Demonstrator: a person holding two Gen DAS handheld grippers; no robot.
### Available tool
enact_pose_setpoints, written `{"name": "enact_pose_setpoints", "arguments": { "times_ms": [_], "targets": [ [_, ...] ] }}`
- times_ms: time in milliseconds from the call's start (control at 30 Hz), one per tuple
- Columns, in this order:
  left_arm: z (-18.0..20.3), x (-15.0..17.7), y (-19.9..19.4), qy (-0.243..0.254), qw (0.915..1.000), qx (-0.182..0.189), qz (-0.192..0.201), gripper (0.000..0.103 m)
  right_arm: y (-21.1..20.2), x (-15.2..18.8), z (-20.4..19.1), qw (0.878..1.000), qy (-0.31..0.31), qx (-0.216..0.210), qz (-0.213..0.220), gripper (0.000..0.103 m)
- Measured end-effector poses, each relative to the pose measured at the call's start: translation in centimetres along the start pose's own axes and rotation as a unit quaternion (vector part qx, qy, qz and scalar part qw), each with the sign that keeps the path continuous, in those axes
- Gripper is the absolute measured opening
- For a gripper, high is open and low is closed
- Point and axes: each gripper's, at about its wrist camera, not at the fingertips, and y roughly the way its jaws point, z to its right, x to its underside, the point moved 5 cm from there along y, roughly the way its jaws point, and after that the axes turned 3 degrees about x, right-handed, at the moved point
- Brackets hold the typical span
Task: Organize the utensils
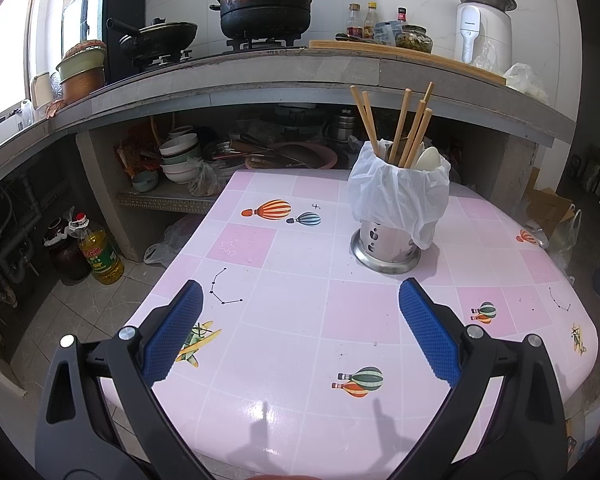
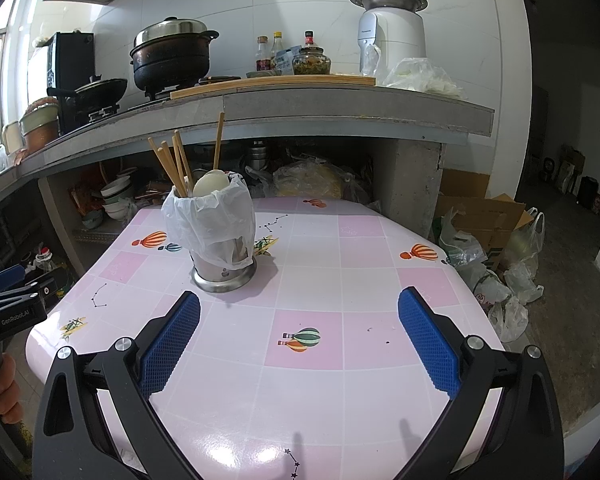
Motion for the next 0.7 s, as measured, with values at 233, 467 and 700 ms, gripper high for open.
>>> {"name": "enact_pose_setpoints", "arguments": {
  "times_ms": [233, 467, 700],
  "targets": [
    [0.01, -0.01, -0.01, 0.001, 1.0, 0.0, 0.0, 0.095, -0.01, 0.02, 0.02, 1.0, 0.0, 0.0, 0.0, 0.097],
    [0.01, 0.07, -0.06, 0.0, 1.0, 0.0, 0.0, 0.095, -0.02, 0.04, 0.0, 1.0, 0.0, 0.0, 0.001, 0.097],
    [0.0, 0.04, -0.04, 0.0, 1.0, 0.0, 0.0, 0.095, 0.02, -0.07, -0.25, 1.0, -0.001, 0.0, 0.001, 0.097]
  ]
}}
